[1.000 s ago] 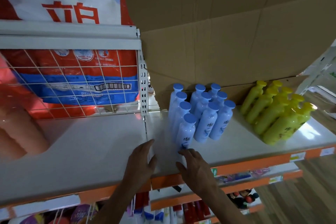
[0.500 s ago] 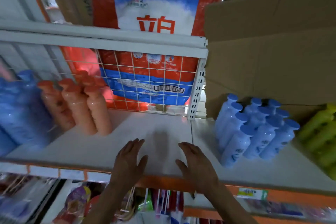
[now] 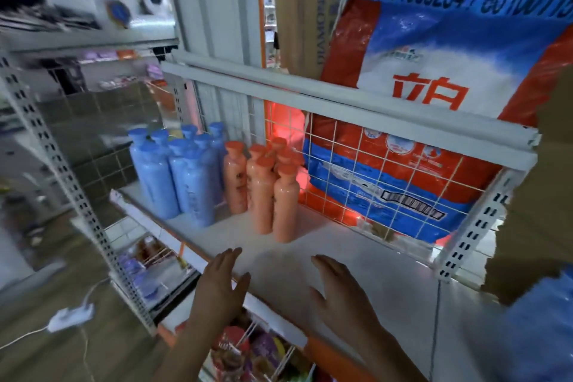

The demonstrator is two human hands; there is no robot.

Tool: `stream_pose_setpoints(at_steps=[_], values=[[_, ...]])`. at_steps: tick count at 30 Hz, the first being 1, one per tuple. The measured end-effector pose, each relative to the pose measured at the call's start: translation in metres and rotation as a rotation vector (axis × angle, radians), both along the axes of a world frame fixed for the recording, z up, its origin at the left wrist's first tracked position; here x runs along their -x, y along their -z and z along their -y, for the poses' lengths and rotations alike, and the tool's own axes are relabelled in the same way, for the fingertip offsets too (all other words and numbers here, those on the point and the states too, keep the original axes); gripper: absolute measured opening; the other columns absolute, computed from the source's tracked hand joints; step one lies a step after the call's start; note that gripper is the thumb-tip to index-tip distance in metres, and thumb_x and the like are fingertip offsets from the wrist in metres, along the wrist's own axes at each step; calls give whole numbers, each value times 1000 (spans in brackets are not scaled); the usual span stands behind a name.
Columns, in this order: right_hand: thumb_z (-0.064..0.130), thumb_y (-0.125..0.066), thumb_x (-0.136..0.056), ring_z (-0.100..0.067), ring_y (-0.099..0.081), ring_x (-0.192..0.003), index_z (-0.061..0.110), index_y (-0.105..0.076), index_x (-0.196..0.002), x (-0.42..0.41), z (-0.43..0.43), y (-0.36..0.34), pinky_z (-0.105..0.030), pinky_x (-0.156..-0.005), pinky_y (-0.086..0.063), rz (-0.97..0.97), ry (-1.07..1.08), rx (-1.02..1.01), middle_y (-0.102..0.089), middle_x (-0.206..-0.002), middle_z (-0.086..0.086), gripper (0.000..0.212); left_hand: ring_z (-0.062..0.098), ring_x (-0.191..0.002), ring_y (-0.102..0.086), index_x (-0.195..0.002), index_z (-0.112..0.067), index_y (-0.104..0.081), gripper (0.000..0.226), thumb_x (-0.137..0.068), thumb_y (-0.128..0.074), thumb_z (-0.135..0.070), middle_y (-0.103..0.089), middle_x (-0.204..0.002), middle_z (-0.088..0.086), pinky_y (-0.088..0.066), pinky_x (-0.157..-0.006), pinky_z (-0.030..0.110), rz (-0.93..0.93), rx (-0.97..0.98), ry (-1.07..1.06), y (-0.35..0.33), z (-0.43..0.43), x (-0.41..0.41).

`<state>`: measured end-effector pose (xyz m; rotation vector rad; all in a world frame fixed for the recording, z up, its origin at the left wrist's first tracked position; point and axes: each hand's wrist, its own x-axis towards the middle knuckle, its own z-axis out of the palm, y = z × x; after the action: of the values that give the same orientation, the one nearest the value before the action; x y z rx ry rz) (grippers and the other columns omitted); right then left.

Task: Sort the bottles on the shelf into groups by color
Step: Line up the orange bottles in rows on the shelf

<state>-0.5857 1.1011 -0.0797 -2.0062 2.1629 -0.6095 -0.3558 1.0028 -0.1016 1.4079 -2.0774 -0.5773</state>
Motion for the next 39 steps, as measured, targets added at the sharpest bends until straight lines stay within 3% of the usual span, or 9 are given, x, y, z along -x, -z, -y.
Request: stream_pose_setpoints(at_steps=[7, 16, 22, 27, 30, 35, 39], values=[[38, -51, -94, -9, -34, -137, 23, -36, -146, 3, 39, -6, -21, -109, -31, -10, -26, -4, -36, -151, 9, 57, 20, -134, -44, -145, -20, -44, 58, -92, -63, -34, -47, -146, 1, -35, -110, 31, -54, -14, -4, -6, 30, 20], [46, -54, -92, -12, -54, -119, 29, -39, -139, -26, 104, -1, -25, -90, -48, 104, 150, 24, -53, -137, 9, 52, 20, -137, -41, -149, -19, -37, 67, -91, -64, -40, -44, -150, 2, -33, -110, 31, -66, -35, 157, -3, 118, 18], [57, -61, -86, -7, -48, -128, 34, -33, -143, -54, 139, -2, -28, -96, -45, 258, 393, 35, -46, -143, 18, 68, 26, -128, -52, -149, -16, -33, 73, -88, -65, -40, -50, -146, 7, -40, -98, 28, -107, -101, 356, 5, 166, 17], [62, -71, -73, -8, -56, -117, 38, -42, -133, -67, 164, -1, -38, -90, -52, 434, 557, 108, -56, -131, 17, 72, 6, -120, -51, -150, -21, -27, 76, -87, -63, -42, -52, -135, -7, -41, -91, 23, -242, -123, 493, 11, 185, 23], [65, -77, -65, -6, -60, -111, 36, -46, -129, -68, 182, 6, -40, -87, -55, 533, 599, 178, -59, -123, 18, 76, 7, -115, -59, -145, -27, -34, 67, -87, -61, -47, -60, -129, -8, -49, -90, 28, -315, -147, 475, 6, 187, 29], [69, -75, -59, -12, -63, -104, 41, -39, -120, -67, 189, 6, -46, -87, -54, 658, 686, 202, -61, -117, 15, 77, 12, -93, -64, -132, -20, -49, 55, -85, -69, -40, -63, -110, -4, -55, -77, 33, -286, -101, 460, 9, 201, 35], [54, -73, -70, -8, -61, -104, 53, -35, -118, -58, 180, 0, -41, -90, -52, 643, 642, 157, -61, -117, 20, 62, 13, -108, -55, -133, -17, -49, 53, -86, -73, -25, -51, -115, -9, -40, -85, 19, -201, -187, 430, 8, 202, 40]])
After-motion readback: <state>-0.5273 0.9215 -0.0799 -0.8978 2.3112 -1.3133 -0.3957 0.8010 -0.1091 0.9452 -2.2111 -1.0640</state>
